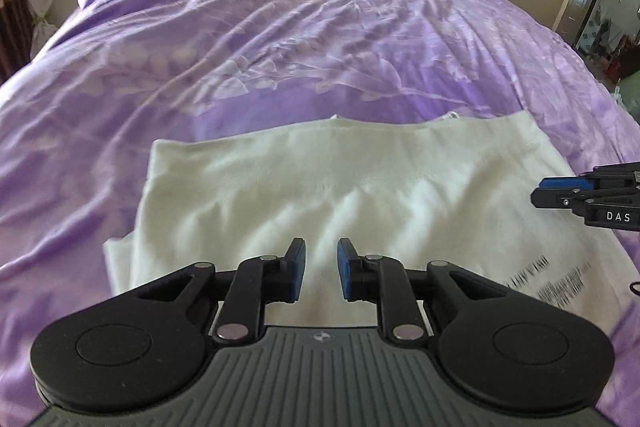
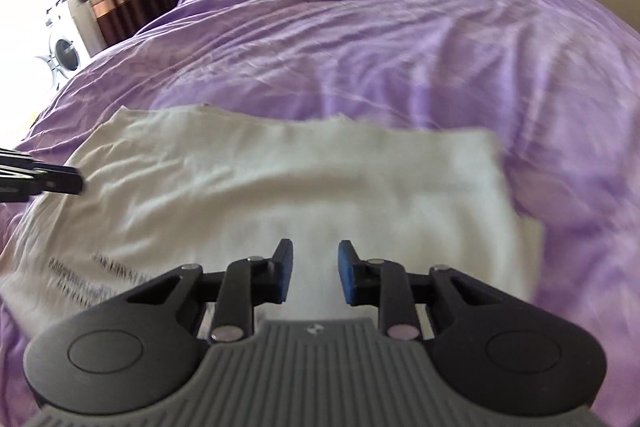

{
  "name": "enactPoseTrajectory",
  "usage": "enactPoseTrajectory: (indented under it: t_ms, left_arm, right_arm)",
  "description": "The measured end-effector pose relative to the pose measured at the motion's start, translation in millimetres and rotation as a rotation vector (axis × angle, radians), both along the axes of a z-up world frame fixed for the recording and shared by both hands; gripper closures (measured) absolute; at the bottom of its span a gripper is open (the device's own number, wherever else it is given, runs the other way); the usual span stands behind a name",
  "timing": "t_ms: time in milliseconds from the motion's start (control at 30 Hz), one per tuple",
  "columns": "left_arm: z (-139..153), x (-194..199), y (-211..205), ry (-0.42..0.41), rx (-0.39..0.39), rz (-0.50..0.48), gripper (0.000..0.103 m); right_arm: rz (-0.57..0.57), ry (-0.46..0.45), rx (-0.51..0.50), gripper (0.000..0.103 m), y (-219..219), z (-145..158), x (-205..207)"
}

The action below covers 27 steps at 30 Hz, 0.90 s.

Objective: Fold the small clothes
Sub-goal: 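Grasp the side edge of the folded sweatshirt with the right gripper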

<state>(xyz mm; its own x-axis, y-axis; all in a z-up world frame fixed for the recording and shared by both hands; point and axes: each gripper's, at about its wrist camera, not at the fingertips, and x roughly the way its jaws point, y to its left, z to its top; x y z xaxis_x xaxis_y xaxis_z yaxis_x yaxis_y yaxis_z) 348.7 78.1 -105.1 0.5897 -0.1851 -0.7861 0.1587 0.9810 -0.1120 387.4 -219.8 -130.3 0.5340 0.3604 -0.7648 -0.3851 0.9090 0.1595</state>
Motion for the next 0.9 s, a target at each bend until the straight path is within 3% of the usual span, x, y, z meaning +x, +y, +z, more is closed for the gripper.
enactPoseTrajectory:
  t_ms: [233,300,400,533,700,733,800,900]
  left_arm:
    - [-33,45,20,0.015,-0.032,0.060,0.082]
    - [-38,49,31,-0.002,-0.049,0.099,0.097]
    - [-42,52,42,-0.025,-0.090,0.127,0.096]
    - [-37,46,49,-0.104,-0.034,0.222,0.097]
    - [-26,40,66,-0.109,0.028,0.309,0.097]
    - [-21,37,68,-0.106,0.014,0.309,0.097]
    - [-12,31,67,-0.106,-0.012,0.304,0.095]
    - [-1,25,54,-0.086,-0.037,0.261,0.095]
  right_arm:
    - [-0.009,0.037,0.013,0.083,17,-32,60]
    - [-0.039,0.021,-0.001,0.090,16,-39,73]
    - [-0.089,0.030,0.028,0.103,5,-49,92]
    - [-0.154,0.000,0.007,0.103,-7,-55,108]
    - [-0.211,-0.018,-0.020,0.103,-23,-49,110]
    - [-0.225,-0.027,-0.033,0.102,-26,-44,108]
    - [-0.235,-0.031,-0.041,0.071,-36,-34,101]
    - [-0.242,0.005,-0.019,0.066,-57,-20,91]
